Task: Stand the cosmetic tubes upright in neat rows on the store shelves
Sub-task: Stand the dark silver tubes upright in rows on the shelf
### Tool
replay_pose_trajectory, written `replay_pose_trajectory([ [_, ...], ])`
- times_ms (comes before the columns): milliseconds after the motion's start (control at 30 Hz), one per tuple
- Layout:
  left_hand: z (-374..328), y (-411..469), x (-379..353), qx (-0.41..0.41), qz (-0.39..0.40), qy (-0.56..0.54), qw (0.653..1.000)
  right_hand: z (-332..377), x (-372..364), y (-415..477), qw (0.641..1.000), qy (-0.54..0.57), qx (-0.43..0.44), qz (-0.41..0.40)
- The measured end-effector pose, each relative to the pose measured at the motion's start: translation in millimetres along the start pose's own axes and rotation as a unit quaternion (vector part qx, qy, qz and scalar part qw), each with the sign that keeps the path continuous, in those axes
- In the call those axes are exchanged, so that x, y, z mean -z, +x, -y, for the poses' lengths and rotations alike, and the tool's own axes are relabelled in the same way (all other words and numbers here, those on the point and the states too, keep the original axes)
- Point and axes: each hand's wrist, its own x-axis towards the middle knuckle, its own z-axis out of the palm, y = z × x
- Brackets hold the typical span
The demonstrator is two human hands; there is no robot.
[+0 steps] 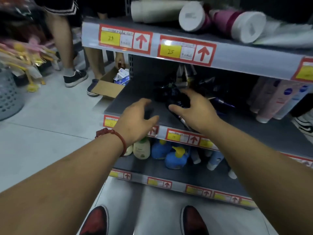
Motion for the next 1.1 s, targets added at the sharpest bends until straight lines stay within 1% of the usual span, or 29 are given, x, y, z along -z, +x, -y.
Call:
replay_pose_trajectory([
  [100,14.5,27.0,-16.2,-0.012,0.001,-0.02,1.0,-3.1,-17.4,20.0,0.998,-0.042,0.036,0.024],
  [200,26.5,58.2,-25.2,-0.026,-0.016,-0.003,1.0,-8.1,-36.6,45.2,0.994,-0.078,0.067,0.032],
  [300,32.3,89.9,-28.2,-0.022,-0.013,0.006,1.0,-9.4,-50.4,70.9,0.99,-0.119,0.057,0.046],
  [367,36.5,105.3,-30.2,-0.024,-0.002,-0.008,1.0,-8.9,-53.8,82.5,0.99,-0.128,0.049,0.045],
  [467,43.7,112.3,-33.0,-0.027,0.018,-0.042,0.999,-11.8,-53.6,95.9,0.993,-0.113,0.031,0.022],
  [533,46.1,111.3,-33.4,-0.032,0.039,-0.046,0.998,-17.7,-50.5,103.0,0.995,-0.089,0.019,-0.032],
  [600,45.9,111.0,-32.1,-0.037,0.061,-0.042,0.997,-21.2,-47.7,109.1,0.993,-0.089,0.018,-0.079],
  [633,45.5,112.2,-31.2,-0.035,0.067,-0.04,0.996,-21.6,-48.2,112.5,0.992,-0.097,0.029,-0.076],
  [667,45.2,113.5,-30.7,-0.033,0.068,-0.041,0.996,-21.1,-50.5,116.3,0.992,-0.103,0.045,-0.056],
  [733,44.6,116.7,-31.2,-0.029,0.062,-0.045,0.997,-19.2,-61.0,127.1,0.992,-0.106,0.063,0.011],
  [800,43.4,118.0,-32.5,-0.021,0.06,-0.042,0.997,-18.8,-73.1,139.9,0.99,-0.117,0.047,0.055],
  [867,41.7,117.9,-33.1,-0.016,0.063,-0.032,0.997,-21.1,-78.5,149.3,0.991,-0.125,0.006,0.055],
  [933,40.7,116.3,-32.3,-0.014,0.068,-0.024,0.997,-27.4,-75.6,153.3,0.991,-0.124,-0.028,0.032],
  [1000,40.2,114.9,-30.7,-0.012,0.066,-0.028,0.997,-36.5,-70.2,153.2,0.99,-0.136,-0.037,0.017],
  [1100,39.2,113.9,-30.0,-0.012,0.069,-0.03,0.997,-45.7,-63.2,153.6,0.989,-0.143,-0.046,0.019],
])
